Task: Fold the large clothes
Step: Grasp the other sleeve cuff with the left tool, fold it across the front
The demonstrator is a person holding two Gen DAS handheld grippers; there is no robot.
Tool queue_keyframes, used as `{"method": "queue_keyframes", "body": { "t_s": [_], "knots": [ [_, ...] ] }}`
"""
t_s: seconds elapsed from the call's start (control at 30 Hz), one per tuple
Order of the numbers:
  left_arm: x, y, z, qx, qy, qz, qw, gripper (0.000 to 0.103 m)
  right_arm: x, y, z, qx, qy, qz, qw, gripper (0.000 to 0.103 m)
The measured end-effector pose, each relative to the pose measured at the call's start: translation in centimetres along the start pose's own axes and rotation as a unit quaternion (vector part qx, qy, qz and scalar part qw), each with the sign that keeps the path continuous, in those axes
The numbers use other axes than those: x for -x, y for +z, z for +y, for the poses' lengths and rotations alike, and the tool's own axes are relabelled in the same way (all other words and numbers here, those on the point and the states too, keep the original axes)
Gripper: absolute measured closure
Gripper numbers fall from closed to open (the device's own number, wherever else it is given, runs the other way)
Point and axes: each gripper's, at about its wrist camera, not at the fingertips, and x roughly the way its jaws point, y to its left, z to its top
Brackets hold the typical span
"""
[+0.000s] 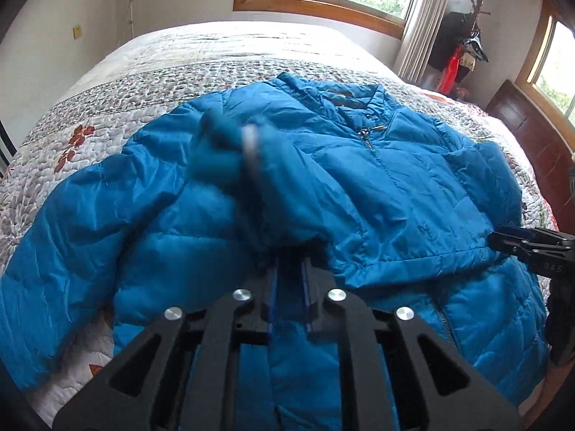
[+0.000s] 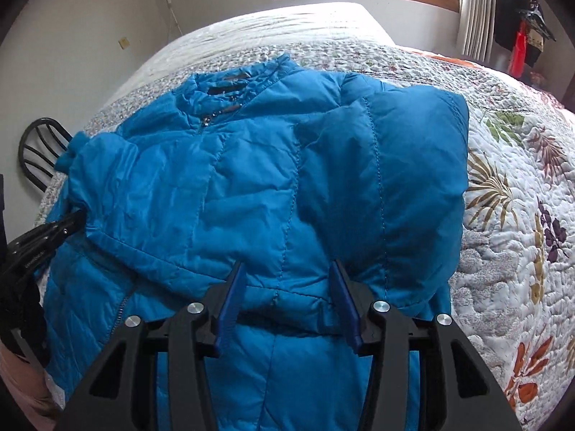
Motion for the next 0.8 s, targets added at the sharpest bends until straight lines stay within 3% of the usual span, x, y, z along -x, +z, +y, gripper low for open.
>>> {"method": "queue_keyframes", "body": {
  "t_s": [0.13, 0.2, 0.23, 0.27, 0.33, 0.37, 0.4, 0.43, 0.63, 0.8],
  "knots": [
    [0.6, 0.2, 0.3, 0.003, -0.002, -0.006, 1.0000, 0.065, 1.4, -0.1, -0.7, -0.010, 0.016, -0.009, 1.000, 0.054],
    [0.9, 0.6, 0.3, 0.003, 0.008, -0.013, 0.9999, 0.038, 2.5, -0.2, -1.2, -0.013, 0.017, -0.020, 1.000, 0.054],
    [0.8, 0.9, 0.7, 0.003, 0.004, -0.015, 0.9999, 0.037, 2.8, 0.0, -1.4, -0.016, 0.017, -0.026, 0.999, 0.054],
    [0.7, 1.1, 0.8, 0.008, 0.000, -0.013, 0.9999, 0.037, 3.2, 0.1, -1.8, -0.019, 0.015, -0.031, 0.999, 0.054],
    [0.1, 1.6, 1.4, 0.020, -0.011, -0.008, 0.9997, 0.050, 3.5, 0.3, -2.4, -0.025, 0.009, -0.038, 0.999, 0.054],
    [-0.3, 1.9, 1.5, 0.026, -0.016, -0.003, 0.9995, 0.072, 3.3, 0.4, -2.7, -0.030, 0.009, -0.037, 0.999, 0.054],
    [-0.8, 2.2, 1.7, 0.033, -0.013, 0.001, 0.9994, 0.086, 3.0, 0.4, -3.0, -0.035, 0.011, -0.032, 0.999, 0.054],
    [-1.2, 2.3, 1.9, 0.038, -0.008, 0.001, 0.9992, 0.091, 2.5, 0.5, -3.1, -0.038, 0.014, -0.027, 0.999, 0.054],
    [-3.7, 3.0, 4.4, 0.062, -0.003, 0.010, 0.9980, 0.092, -0.9, 0.9, -2.9, -0.033, 0.032, 0.002, 0.999, 0.054],
    [-3.6, 2.7, 4.3, 0.049, 0.004, 0.007, 0.9988, 0.084, -1.5, 1.0, -3.4, -0.044, 0.042, 0.006, 0.998, 0.056]
  ]
}}
